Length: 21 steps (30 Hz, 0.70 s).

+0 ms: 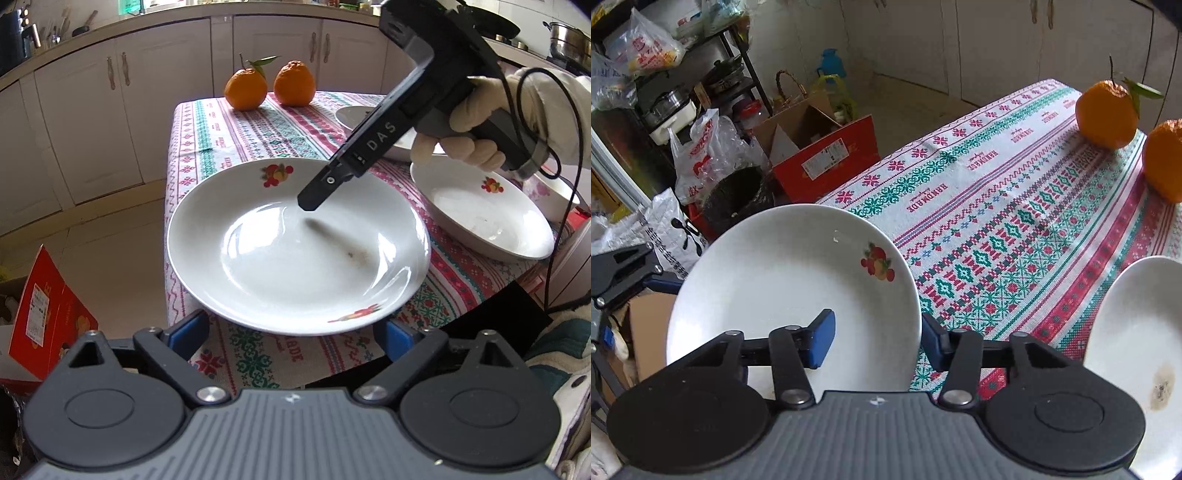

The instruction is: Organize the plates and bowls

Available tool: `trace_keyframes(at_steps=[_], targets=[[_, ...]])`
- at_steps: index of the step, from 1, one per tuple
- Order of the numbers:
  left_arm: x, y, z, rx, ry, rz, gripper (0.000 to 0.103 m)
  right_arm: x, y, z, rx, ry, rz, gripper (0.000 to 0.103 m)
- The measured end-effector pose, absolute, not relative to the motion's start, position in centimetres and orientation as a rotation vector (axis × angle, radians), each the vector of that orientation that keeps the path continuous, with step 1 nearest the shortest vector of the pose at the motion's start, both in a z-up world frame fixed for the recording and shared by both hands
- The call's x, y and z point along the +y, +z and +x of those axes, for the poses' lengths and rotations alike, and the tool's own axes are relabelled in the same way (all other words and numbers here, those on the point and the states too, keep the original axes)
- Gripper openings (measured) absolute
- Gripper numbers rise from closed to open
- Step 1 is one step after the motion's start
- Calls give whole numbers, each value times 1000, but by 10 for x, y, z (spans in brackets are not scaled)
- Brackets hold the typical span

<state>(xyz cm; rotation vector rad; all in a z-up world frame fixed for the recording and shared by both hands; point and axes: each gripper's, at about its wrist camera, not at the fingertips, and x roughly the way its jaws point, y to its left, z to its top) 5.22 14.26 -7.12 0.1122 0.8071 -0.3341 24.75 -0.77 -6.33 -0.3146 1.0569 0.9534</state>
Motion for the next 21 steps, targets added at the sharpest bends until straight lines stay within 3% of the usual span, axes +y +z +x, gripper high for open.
trace_keyframes(at_steps=[21], targets=[[141, -67, 91, 784, -359, 148, 90, -13, -56, 278, 1025, 913, -270, 55]])
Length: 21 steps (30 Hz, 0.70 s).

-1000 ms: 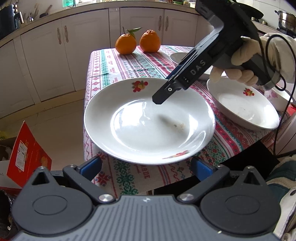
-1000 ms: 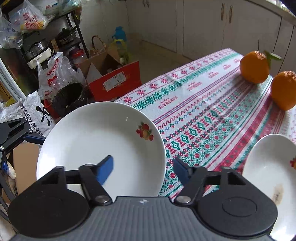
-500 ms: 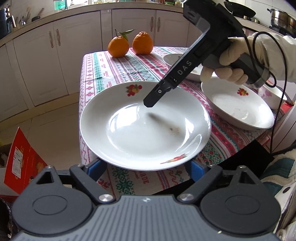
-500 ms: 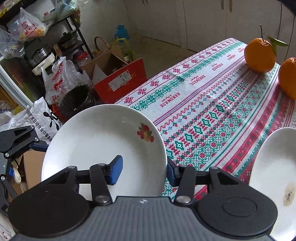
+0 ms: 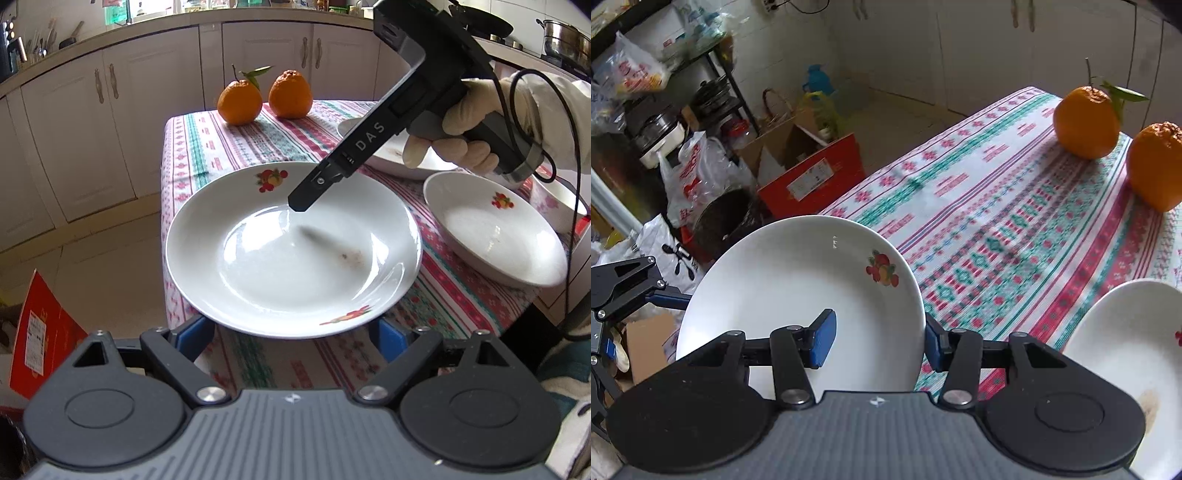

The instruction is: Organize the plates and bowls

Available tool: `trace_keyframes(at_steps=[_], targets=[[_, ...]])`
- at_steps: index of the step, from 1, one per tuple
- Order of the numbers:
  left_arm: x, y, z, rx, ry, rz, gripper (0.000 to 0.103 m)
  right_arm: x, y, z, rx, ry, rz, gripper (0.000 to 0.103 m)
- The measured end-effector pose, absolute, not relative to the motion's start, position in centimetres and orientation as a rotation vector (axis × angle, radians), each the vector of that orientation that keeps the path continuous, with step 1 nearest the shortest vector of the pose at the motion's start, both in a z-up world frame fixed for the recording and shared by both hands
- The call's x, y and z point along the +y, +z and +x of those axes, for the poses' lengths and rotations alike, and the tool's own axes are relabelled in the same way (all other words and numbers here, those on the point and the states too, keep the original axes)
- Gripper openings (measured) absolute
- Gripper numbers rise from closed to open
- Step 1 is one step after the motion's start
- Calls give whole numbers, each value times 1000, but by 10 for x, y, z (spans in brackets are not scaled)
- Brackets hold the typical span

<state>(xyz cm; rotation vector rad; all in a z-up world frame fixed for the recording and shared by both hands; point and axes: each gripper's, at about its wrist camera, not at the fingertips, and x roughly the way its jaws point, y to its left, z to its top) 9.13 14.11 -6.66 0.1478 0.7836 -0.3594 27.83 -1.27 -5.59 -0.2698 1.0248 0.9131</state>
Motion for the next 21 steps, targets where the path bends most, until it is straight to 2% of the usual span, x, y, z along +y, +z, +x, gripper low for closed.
trace_keyframes(at_steps=[21], targets=[[142, -69, 135, 768, -373, 190, 90, -13, -59, 323, 986, 840, -247, 55]])
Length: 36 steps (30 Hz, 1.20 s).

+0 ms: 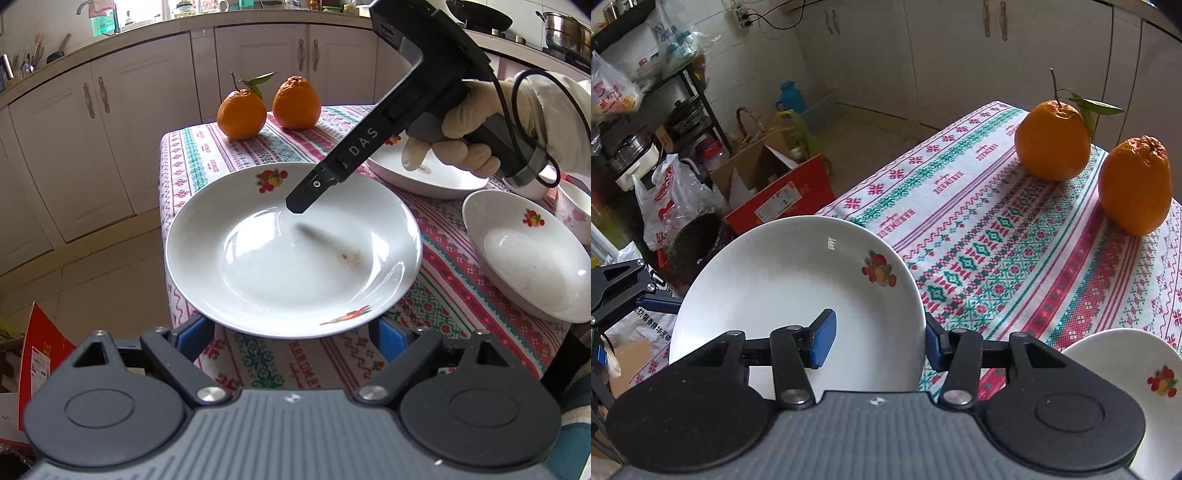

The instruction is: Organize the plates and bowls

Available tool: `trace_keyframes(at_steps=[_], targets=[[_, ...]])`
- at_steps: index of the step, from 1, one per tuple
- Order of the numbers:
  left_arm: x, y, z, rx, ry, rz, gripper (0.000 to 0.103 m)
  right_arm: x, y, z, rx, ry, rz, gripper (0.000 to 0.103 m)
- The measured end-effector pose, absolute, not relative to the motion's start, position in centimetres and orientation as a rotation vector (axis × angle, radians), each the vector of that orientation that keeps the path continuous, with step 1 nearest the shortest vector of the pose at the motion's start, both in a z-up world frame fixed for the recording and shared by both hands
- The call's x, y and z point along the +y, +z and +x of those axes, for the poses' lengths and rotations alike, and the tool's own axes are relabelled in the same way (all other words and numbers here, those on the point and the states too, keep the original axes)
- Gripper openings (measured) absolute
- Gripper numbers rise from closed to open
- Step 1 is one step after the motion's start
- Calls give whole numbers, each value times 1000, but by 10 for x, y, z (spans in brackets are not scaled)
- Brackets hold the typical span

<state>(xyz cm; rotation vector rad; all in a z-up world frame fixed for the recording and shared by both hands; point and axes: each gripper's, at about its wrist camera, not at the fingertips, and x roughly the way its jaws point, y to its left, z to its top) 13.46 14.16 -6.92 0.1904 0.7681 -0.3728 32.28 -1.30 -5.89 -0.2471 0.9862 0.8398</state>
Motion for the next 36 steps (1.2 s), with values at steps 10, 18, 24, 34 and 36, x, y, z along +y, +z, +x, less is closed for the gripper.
trace_keyframes(at_steps=[10, 18, 24, 34, 36], targets=[[141, -71, 140, 772, -373, 190, 90, -13, -63, 330, 986, 816, -251, 55], [141, -70, 138, 771, -371, 202, 90, -14, -65, 331, 986, 810, -246, 56], [141, -70, 139, 768, -369, 206, 90, -13, -65, 329, 982, 809, -254, 56], [141, -71, 140, 768, -368, 198, 90, -13, -65, 327, 973, 805, -253, 64], [141, -70, 138, 760, -363, 195, 91, -13, -63, 325, 965, 808, -249, 74]])
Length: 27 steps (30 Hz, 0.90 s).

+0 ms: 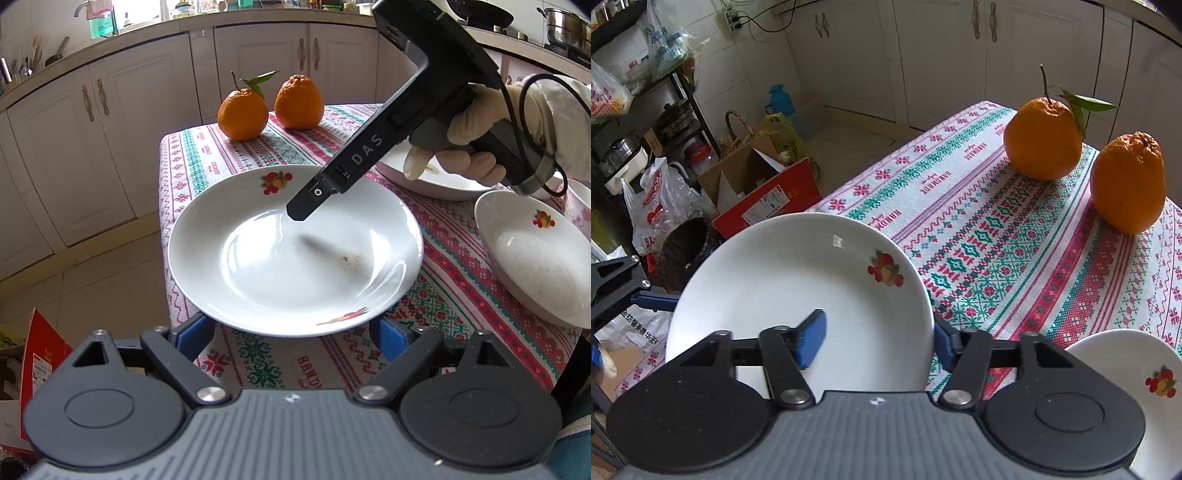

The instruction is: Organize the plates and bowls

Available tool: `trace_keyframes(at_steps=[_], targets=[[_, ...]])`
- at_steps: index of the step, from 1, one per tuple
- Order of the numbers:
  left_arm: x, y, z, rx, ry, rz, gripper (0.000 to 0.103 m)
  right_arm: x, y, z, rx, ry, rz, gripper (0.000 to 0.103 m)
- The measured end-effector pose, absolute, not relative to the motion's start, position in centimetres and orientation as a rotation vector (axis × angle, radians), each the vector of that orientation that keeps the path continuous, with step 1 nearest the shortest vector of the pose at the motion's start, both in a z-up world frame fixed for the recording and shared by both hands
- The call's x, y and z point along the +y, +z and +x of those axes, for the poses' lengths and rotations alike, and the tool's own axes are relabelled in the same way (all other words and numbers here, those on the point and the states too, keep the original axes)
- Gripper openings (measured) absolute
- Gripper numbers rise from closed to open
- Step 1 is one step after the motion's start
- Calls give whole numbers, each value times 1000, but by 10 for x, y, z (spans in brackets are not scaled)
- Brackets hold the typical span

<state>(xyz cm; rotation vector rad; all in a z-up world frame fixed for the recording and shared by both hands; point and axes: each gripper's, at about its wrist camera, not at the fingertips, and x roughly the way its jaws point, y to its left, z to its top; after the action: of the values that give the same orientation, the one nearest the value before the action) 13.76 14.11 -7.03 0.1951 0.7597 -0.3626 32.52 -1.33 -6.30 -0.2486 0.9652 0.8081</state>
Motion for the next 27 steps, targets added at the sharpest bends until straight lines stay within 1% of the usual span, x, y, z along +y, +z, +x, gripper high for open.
trace_keyframes(at_steps=[1, 2, 4, 7, 10, 19, 22, 24, 27], targets=[[141, -70, 136, 756, -360, 192, 91, -14, -61, 324, 954, 802, -252, 86], [142, -68, 134, 752, -356, 189, 92, -15, -58, 321, 937, 796, -254, 93], [142, -65, 130, 744, -344, 186, 92, -18, -51, 316, 913, 795, -255, 94], [143, -59, 120, 724, -334, 181, 96, -25, -39, 306, 895, 796, -251, 102], [141, -55, 109, 713, -330, 173, 97, -34, -27, 291, 870, 802, -254, 103], [121, -39, 75, 642, -333, 184, 98, -69, 6, 220, 785, 755, -268, 103], [112, -34, 63, 612, -342, 191, 98, -85, 13, 194, 759, 725, -265, 103], [107, -32, 57, 595, -352, 180, 101, -97, 16, 176, 740, 701, -256, 103], [99, -30, 49, 586, -371, 163, 102, -114, 17, 152, 726, 658, -237, 103]])
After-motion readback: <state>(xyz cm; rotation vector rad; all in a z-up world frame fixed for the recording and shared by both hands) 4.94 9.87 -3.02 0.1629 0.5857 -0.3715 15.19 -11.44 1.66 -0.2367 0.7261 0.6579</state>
